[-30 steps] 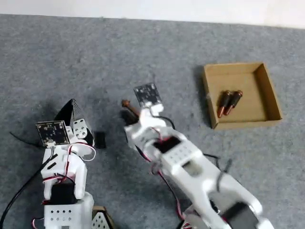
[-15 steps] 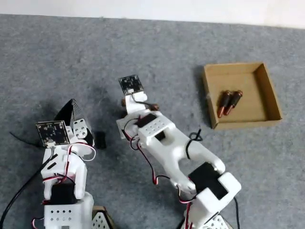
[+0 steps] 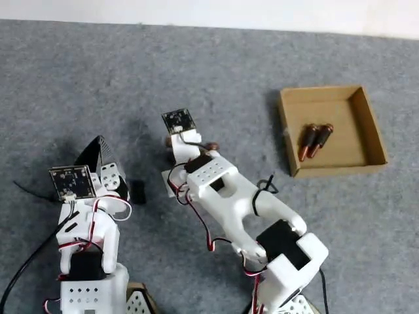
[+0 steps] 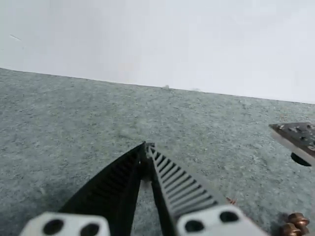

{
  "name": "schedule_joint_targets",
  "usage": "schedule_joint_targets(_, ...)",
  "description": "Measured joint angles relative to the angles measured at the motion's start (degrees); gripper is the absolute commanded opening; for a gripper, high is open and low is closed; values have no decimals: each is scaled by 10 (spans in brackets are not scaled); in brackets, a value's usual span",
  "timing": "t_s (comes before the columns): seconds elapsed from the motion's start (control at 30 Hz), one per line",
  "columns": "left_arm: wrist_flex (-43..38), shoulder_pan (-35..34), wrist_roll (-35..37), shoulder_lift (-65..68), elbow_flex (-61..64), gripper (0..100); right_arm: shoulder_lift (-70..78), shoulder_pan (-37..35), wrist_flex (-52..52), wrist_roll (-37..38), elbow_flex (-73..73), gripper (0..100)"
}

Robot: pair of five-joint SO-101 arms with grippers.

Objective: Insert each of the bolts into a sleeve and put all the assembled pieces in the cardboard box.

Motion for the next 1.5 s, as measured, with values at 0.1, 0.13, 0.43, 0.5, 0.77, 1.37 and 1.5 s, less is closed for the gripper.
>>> schedule_joint_targets(0.1,0,0,0,0,0,7,0,0,4,0,0,238)
schedule_joint_targets(0.13,0,0,0,0,0,7,1,0,4,0,0,238)
schedule_joint_targets(0.43,0,0,0,0,0,7,2,10,4,0,0,238)
schedule_joint_targets(0.5,0,0,0,0,0,7,2,18,4,0,0,238)
schedule_joint_targets(0.77,0,0,0,0,0,7,2,63,4,-96,-3,238)
schedule_joint_targets(1.37,0,0,0,0,0,7,2,78,9,-105,-2,36)
schedule_joint_targets(1.5,0,0,0,0,0,7,3,90,10,-105,-1,14)
